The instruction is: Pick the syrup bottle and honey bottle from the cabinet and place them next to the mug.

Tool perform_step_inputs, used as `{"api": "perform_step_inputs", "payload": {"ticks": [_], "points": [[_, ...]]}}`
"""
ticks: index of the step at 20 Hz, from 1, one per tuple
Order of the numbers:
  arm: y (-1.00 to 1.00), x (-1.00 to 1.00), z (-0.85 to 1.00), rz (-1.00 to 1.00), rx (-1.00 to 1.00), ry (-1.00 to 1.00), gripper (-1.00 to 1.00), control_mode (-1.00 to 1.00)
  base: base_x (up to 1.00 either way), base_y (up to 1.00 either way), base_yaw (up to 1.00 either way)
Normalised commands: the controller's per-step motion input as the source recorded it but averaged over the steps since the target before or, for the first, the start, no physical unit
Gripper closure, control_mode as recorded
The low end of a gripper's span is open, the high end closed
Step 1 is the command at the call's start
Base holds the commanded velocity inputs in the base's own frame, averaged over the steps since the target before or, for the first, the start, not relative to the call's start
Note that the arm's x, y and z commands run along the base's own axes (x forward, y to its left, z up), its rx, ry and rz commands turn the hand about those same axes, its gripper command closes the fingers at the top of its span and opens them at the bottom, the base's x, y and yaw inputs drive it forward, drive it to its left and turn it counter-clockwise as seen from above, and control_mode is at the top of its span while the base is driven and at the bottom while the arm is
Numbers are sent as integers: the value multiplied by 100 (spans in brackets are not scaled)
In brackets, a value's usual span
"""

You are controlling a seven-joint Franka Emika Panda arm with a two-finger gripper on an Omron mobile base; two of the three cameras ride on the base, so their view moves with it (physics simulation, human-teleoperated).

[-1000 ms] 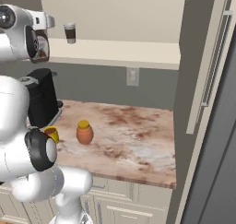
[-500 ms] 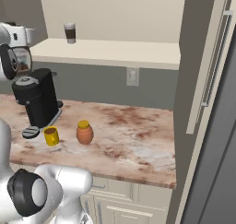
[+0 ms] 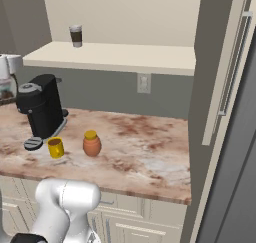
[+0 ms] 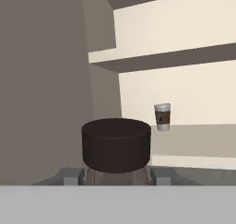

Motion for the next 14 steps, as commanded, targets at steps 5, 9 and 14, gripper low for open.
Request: {"api": "perform_step_inputs", "payload": {"ticks": [5, 9, 14], "points": [[-2, -100, -51, 0, 5, -3, 100, -100, 0, 0, 0], [-7, -100, -57, 0, 5, -6, 100, -100, 0, 0, 0], [-13, -100, -55, 0, 5, -6, 100, -100, 0, 0, 0]]}}
